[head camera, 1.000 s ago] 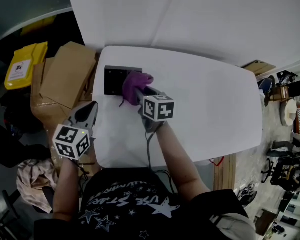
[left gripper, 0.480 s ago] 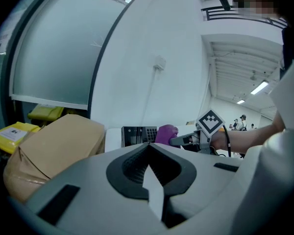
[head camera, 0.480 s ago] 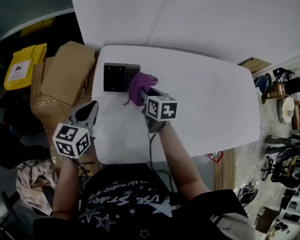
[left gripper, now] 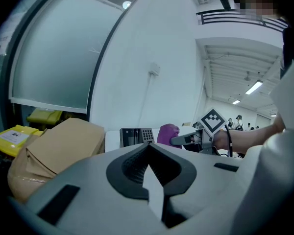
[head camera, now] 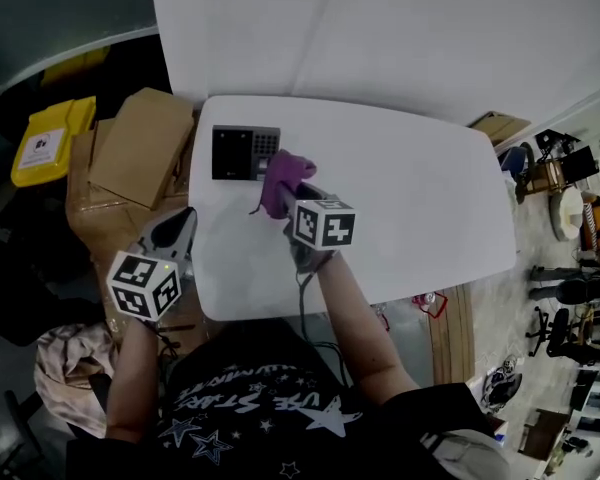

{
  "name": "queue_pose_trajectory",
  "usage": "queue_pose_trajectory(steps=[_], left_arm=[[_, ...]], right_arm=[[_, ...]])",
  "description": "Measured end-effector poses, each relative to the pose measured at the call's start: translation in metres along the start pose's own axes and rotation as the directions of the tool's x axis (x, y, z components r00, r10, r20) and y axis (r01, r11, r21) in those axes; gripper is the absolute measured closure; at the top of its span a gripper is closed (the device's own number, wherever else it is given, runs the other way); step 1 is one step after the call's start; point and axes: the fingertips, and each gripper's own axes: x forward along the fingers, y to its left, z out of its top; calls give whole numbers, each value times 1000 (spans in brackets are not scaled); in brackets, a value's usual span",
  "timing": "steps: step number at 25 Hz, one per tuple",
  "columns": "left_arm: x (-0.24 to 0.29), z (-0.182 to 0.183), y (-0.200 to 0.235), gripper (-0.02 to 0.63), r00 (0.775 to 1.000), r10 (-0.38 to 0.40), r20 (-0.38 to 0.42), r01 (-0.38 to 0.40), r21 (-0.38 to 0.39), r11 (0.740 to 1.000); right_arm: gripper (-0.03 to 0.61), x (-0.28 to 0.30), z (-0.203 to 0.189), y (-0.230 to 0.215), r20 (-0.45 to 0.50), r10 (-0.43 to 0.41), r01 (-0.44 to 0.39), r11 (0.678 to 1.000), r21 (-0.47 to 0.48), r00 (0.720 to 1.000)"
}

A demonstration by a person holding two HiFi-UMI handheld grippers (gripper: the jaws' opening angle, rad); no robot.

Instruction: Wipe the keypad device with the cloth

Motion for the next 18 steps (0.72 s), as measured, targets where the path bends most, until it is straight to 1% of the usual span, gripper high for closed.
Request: queue_pose_trajectory(steps=[12, 18], left_arm=[[-53, -14, -22, 607, 997, -77, 20, 76, 33, 997], [-84, -20, -24, 607, 995, -100, 31, 98, 44, 994]], right_arm=[[480, -56, -27, 50, 52, -32, 33, 999, -14, 998], [480, -77, -42, 75, 69, -52, 53, 999, -8, 996]])
